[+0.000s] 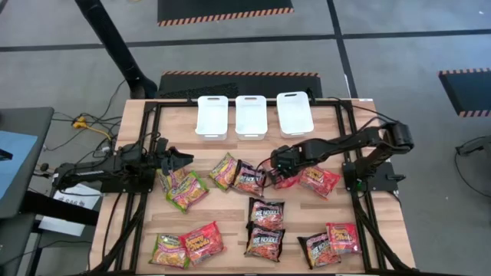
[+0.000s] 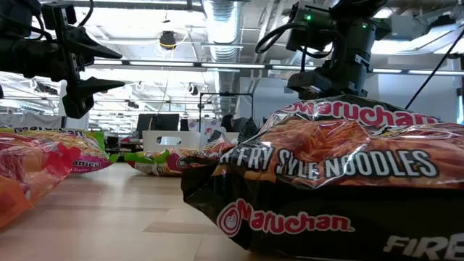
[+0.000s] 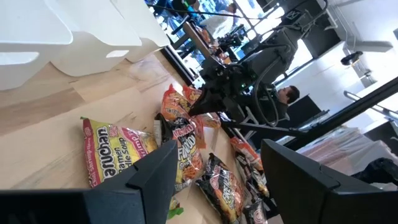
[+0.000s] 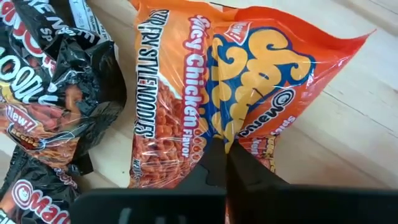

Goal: Sort Maruchan noodles
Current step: Put the orange noodle pack into the right white bin

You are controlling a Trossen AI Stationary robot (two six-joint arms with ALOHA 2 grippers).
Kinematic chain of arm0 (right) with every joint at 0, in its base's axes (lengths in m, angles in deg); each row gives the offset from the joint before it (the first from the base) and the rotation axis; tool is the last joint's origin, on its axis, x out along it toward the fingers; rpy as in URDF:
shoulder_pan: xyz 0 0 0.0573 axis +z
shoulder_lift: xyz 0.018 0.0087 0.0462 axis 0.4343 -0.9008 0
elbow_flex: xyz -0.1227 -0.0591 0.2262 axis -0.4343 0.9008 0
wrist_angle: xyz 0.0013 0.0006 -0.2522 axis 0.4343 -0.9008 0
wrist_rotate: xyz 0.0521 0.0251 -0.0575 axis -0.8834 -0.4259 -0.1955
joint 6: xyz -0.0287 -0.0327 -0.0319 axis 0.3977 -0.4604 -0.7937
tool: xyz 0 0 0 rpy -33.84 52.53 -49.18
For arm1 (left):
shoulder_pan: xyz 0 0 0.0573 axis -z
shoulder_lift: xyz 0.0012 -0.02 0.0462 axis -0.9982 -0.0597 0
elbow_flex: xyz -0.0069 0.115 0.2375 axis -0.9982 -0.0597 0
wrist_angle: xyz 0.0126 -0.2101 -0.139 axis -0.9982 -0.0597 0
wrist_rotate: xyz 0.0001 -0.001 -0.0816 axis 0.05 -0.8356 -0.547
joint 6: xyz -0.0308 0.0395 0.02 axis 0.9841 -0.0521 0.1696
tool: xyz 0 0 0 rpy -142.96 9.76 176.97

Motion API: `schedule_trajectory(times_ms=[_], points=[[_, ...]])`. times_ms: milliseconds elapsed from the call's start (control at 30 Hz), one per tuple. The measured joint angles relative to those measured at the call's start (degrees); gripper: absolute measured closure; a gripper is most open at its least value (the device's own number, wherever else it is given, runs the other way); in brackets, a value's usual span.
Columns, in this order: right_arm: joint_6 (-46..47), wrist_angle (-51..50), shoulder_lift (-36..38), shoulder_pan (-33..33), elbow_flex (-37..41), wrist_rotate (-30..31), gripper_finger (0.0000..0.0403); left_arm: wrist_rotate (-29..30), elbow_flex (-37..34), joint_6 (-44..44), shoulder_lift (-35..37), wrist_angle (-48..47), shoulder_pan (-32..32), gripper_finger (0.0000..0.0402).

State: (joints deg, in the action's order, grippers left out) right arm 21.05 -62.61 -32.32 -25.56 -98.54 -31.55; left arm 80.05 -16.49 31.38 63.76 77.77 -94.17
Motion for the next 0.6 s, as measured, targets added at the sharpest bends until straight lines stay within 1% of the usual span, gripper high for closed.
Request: schedule_trajectory(times_ms=[100,267,400,600], points=[[0.00,-4.84,1.91,0.93,-1.54,1.25,0.0398,0.04,-0.02,0.00,0.00,0.00,0.00,0.0184],[-1.61,-12.67,4.25,2.02,-6.63,3.14,0.0400,0.24,0.00,-0.02,0.00,0.02,0.02,0.0184],[-4.89,-18.00,4.67,2.91,-11.49,6.50,0.0400,0.20,-0.02,0.03,-0.02,0.02,0.00,0.0184],[-10.72,-25.43,4.62,2.36,-18.47,13.27,0.0400,0.18,0.00,0.07,0.00,0.03,0.02,0.0184]])
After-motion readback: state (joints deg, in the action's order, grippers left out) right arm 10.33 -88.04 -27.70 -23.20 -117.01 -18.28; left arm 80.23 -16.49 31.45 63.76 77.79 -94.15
